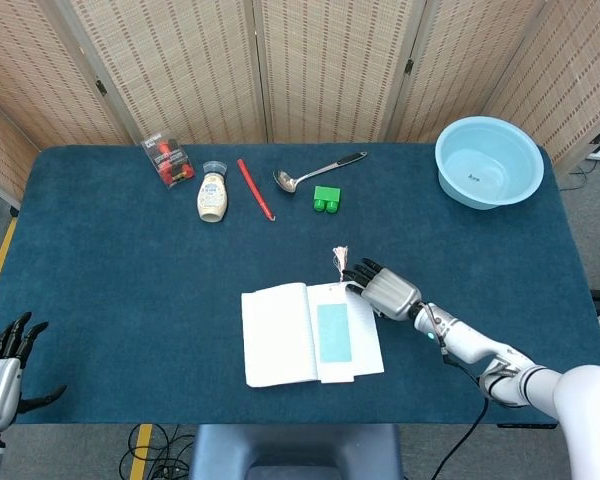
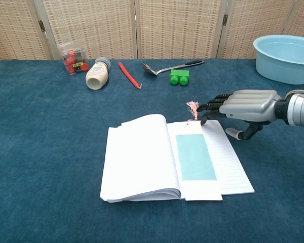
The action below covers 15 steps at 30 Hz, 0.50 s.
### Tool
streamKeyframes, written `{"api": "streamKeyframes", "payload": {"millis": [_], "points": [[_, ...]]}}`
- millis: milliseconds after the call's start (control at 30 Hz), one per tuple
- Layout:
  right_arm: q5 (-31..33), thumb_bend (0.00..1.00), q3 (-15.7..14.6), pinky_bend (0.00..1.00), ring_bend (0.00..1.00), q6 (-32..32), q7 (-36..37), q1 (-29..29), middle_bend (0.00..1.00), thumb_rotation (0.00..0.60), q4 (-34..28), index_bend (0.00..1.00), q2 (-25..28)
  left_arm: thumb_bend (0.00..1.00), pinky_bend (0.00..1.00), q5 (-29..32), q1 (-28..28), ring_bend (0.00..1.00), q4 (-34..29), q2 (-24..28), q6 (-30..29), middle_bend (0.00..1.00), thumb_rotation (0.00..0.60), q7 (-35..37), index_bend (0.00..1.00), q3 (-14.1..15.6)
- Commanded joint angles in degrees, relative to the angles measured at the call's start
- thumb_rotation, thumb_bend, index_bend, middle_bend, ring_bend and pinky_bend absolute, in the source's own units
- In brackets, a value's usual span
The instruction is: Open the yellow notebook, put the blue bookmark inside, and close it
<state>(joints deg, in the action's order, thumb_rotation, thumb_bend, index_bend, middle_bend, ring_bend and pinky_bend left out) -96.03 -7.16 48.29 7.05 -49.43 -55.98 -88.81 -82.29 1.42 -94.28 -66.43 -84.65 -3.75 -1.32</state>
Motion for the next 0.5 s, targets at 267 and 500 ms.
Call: {"api": "streamKeyframes", "payload": {"millis": [267,500], "points": [[-0.4,0.57,0.5,0.0,0.0,-0.1,0.6,-0.7,0.0,0.6,1.1,0.19,-1.1,0.07,0.14,0.3,-0.1,0.04,0.3,-0.1,0.1,0.04,0.6,0.1,0.15,0.0],[-0.6,0.57,0.6,0.0,0.0,0.4,0.5,-0.6,0.0,0.6,1.0,0.19,-1.2,0.07,0.14,0.4,-0.1,0.04,0.6,-0.2,0.2,0.04,0.6,0.5,0.15,-0.1]]}}
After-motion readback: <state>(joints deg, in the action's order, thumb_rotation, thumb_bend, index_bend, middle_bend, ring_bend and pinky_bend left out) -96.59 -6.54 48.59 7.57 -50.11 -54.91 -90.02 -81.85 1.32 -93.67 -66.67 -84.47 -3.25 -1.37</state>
